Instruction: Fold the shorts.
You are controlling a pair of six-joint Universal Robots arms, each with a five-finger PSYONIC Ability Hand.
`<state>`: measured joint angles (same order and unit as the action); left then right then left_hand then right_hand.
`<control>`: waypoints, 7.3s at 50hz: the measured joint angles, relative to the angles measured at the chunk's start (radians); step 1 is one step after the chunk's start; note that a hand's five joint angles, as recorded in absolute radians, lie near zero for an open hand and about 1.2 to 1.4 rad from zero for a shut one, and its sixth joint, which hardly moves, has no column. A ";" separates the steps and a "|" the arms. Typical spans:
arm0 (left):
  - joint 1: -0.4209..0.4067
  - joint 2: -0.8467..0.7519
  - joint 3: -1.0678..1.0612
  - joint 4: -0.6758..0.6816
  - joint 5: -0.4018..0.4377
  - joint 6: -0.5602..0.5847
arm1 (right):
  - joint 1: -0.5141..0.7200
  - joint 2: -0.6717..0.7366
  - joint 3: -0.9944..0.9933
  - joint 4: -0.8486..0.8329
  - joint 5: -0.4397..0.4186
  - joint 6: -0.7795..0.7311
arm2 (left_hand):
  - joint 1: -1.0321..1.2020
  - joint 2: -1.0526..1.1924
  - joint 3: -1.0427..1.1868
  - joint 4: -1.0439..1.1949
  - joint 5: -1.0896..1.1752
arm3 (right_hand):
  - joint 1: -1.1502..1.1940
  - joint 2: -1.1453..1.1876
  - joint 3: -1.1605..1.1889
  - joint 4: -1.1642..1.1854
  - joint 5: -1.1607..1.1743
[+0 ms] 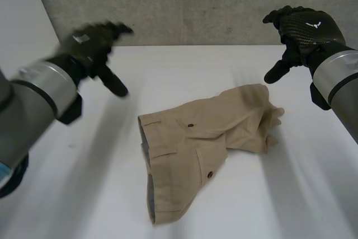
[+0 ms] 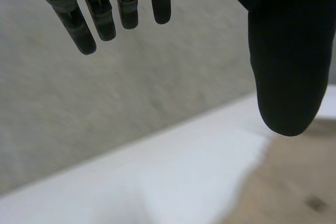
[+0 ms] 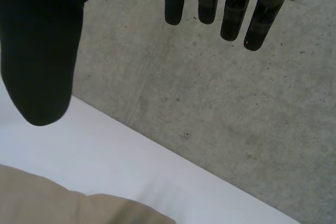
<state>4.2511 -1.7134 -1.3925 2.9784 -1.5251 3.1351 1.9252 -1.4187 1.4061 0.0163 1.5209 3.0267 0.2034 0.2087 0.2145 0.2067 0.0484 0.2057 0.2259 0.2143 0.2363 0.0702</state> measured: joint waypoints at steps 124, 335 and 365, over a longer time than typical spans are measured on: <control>0.047 0.033 0.167 -0.159 -0.055 0.111 | -0.054 -0.018 0.001 -0.012 0.004 -0.013 | 0.029 0.012 0.026 0.019 0.003 | 0.000 0.000 0.000 0.000 0.000; -0.087 -0.270 0.040 0.034 -0.239 -0.030 | 0.141 0.301 -0.076 0.083 0.139 -0.543 | 0.946 0.979 0.959 0.986 0.918 | 0.774 0.954 0.979 0.957 0.919; -0.041 0.335 0.174 -0.060 -0.080 0.259 | 0.091 -0.244 -0.241 0.215 0.034 -0.574 | 0.946 0.988 0.975 0.995 0.918 | 0.774 0.954 0.980 0.957 0.920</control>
<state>4.2099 -1.3781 -1.2181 2.9180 -1.6054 3.3939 2.0166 -1.6628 1.1651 0.2317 1.5545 2.4527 1.1492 1.1970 1.1900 1.2017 0.9661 0.9794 1.1802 1.1939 1.1936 0.9898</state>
